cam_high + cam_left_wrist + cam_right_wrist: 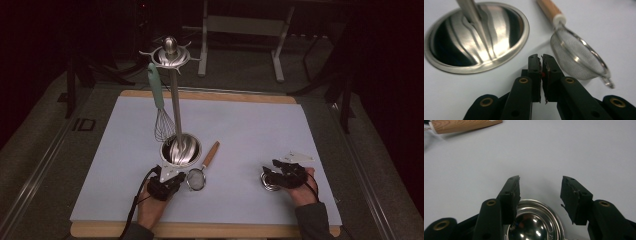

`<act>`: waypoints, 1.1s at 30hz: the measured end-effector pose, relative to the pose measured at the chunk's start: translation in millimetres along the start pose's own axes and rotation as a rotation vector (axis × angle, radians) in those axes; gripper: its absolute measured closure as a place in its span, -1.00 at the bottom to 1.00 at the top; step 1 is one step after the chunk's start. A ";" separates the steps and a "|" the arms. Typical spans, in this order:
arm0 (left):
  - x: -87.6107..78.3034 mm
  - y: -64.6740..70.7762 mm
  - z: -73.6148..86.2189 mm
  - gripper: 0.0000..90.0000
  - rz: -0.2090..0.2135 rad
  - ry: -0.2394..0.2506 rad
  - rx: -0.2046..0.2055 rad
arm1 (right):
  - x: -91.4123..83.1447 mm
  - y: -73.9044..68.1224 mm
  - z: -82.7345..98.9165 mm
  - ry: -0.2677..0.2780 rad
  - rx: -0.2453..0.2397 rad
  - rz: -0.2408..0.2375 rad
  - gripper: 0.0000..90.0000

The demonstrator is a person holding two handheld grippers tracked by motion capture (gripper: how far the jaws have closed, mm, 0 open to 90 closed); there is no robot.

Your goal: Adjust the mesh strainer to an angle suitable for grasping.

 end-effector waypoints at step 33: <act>-2.6 -6.7 -17.2 0.62 -0.006 0.001 -0.032 | 2.9 -4.1 0.9 -0.010 -0.013 -0.006 0.10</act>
Point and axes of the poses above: each handheld gripper's, and its own axes: x roughly forward along the jaws, z roughly out of its underside, y roughly to its right, the point moved 4 cm from there along x, roughly forward along the jaws, and after that the axes turned 14 degrees about z, right-handed, at the moved point
